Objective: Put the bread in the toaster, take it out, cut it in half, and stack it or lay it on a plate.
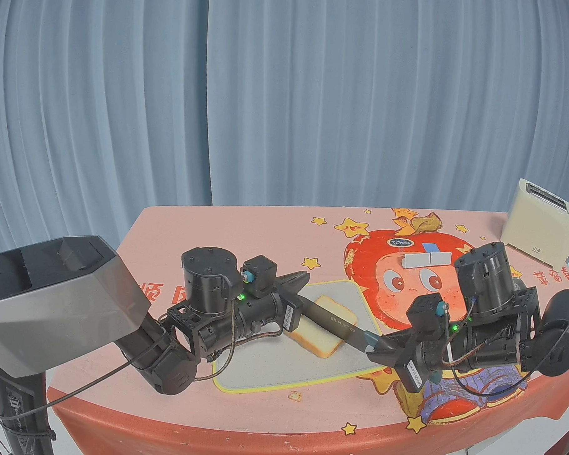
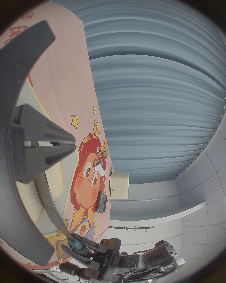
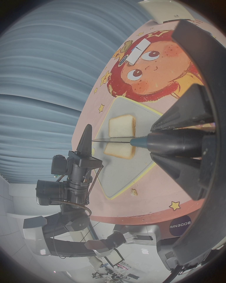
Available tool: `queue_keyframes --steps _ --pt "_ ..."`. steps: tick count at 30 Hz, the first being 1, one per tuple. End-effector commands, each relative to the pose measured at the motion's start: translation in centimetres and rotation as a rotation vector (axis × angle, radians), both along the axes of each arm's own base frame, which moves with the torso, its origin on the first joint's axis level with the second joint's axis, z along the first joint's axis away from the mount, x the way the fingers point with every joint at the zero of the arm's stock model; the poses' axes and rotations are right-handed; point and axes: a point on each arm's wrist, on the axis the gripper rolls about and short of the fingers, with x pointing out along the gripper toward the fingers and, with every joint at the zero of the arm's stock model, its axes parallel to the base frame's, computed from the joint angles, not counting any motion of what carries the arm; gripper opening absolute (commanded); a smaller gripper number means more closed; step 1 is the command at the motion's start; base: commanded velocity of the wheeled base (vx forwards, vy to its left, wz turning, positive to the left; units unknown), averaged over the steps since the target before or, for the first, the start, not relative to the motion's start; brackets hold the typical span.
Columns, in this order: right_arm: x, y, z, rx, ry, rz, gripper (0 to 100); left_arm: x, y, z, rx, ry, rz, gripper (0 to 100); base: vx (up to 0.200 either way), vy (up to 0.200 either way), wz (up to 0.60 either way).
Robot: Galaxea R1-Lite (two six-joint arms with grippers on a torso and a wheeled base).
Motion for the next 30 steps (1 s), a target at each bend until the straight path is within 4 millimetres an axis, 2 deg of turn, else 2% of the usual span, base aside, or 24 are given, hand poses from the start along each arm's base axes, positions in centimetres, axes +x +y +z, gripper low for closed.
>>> queue_keyframes --steps 1,7,11,26,30 --pt "0.0 -0.1 0.2 0.002 -0.004 -0.001 0 -0.1 -0.3 0.3 -0.007 -0.009 -0.005 0 0.0 0.0 0.0" --pt "0.3 0.1 1.0 0.022 -0.029 -0.003 0 -0.1 -0.2 0.6 -0.011 -0.013 -0.001 0 0.0 0.0 0.0" --pt "0.6 0.4 1.4 0.03 -0.044 -0.001 0 0.0 -0.1 0.0 0.004 0.004 0.002 0 0.0 0.0 0.0" --pt "-0.1 -0.2 0.1 0.0 0.0 -0.003 0 -0.1 -0.2 -0.2 0.004 0.006 -0.001 0 0.0 0.0 0.0" --pt "-0.3 -0.3 0.7 0.014 -0.02 -0.003 0 -0.2 -0.4 0.5 -0.009 -0.011 -0.005 0 0.0 0.0 0.0"
